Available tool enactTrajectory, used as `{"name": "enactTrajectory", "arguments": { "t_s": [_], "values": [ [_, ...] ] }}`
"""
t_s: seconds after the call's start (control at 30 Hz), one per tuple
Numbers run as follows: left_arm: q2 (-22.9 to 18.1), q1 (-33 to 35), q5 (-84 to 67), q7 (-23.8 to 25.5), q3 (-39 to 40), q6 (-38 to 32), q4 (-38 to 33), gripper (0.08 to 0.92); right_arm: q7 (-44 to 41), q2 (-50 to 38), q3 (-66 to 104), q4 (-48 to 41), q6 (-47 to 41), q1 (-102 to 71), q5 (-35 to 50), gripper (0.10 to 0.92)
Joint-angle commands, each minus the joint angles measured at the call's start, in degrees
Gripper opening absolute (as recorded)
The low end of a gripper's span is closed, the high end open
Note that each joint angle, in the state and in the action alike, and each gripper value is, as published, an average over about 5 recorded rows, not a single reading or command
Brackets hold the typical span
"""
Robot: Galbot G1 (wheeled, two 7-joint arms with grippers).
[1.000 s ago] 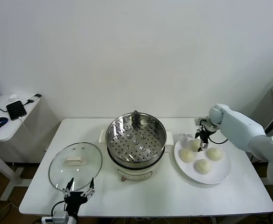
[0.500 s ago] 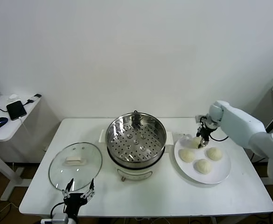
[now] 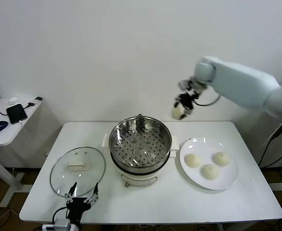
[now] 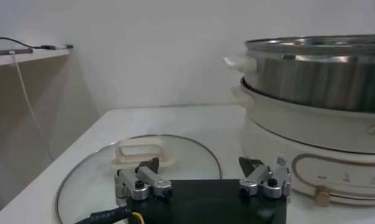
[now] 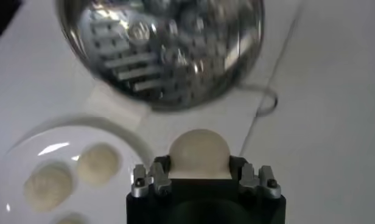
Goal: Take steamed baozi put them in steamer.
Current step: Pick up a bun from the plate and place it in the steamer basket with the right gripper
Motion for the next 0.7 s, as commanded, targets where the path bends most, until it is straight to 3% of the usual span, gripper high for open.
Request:
{"name": "enactTrajectory", "arguments": {
  "t_s": [0.03,0.3,0.7],
  "values": [
    [0.3,0.2,0.1,0.0,0.0,0.1,-0.5,0.823,1.1,8.6,-6.9,14.8,21.5,8.2,-4.2,0.636],
    [0.3,0.6,0.6,0.0,0.1,-0.2,-0.5,0.823,2.9,12.6,4.3,-5.2,40.1,-9.6,-30.2,0.636],
    [0.0,0.2,1.0,-0.4,0.3,-0.3,0.4,0.823,8.9,18.3,13.2,-20.8,41.6,-19.3,-40.0,0.636]
  ]
}}
